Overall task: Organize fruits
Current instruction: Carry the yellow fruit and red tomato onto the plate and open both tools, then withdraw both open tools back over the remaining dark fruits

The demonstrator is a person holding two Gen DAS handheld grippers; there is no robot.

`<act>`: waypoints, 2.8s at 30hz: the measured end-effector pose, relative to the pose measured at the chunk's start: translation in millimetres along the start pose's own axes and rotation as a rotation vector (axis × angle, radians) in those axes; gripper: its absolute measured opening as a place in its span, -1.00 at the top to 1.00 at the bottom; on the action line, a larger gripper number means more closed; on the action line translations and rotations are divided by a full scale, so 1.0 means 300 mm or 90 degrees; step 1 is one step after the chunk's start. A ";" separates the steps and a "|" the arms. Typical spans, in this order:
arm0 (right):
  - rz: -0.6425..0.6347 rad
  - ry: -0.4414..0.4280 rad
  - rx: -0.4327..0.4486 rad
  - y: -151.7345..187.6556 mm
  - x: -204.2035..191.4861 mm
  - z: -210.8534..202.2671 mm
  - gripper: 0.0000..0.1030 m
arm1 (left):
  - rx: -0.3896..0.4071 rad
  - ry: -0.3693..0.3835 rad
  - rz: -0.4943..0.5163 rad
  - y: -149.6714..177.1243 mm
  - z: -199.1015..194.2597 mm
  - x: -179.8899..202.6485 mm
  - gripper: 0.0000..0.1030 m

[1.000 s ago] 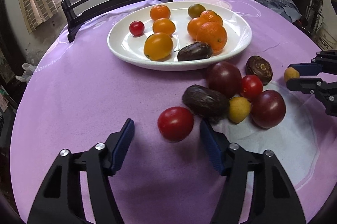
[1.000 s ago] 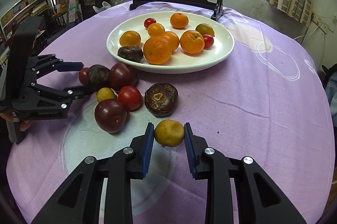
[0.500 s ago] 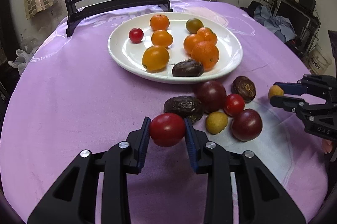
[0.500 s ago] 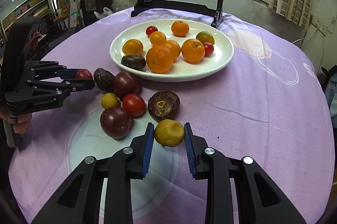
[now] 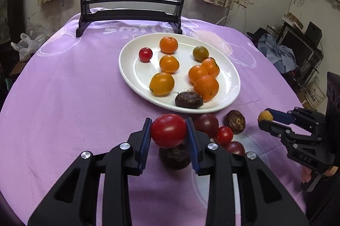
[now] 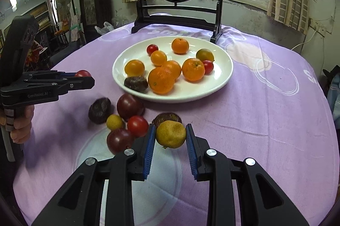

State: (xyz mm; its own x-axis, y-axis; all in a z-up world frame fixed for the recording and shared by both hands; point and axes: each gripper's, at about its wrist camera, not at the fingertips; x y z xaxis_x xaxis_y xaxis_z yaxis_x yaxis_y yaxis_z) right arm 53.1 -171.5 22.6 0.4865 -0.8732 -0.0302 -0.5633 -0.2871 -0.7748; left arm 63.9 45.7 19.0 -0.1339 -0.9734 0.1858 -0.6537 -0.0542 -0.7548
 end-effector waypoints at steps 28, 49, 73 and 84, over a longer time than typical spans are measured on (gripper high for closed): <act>0.053 0.031 0.022 -0.125 0.070 0.236 -0.01 | 0.021 -0.085 -0.103 -0.164 0.235 0.025 -0.31; 0.043 0.063 0.034 -0.078 0.072 0.105 -0.13 | 0.018 -0.092 -0.060 -0.103 0.149 0.057 -0.61; 0.052 0.076 0.044 0.014 0.084 -0.013 -0.24 | -0.031 -0.045 0.115 0.104 0.057 0.129 -0.67; 0.057 0.063 0.039 0.012 0.086 -0.011 -0.25 | -0.067 -0.005 0.122 0.121 0.054 0.088 -0.66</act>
State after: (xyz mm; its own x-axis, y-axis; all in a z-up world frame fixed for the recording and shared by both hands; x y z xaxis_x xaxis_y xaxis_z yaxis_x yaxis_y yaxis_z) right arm 61.5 -196.2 21.1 0.3661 -0.9297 -0.0400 -0.5578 -0.1848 -0.8091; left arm 48.5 14.4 -13.7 -0.2576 -0.9654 0.0401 -0.6907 0.1550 -0.7064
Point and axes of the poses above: each gripper's, at about its wrist camera, not at the fingertips, and z roughly the way its jaws point, x to its right, y to its underside, and after that the axes turned 7 degrees about x, right-handed
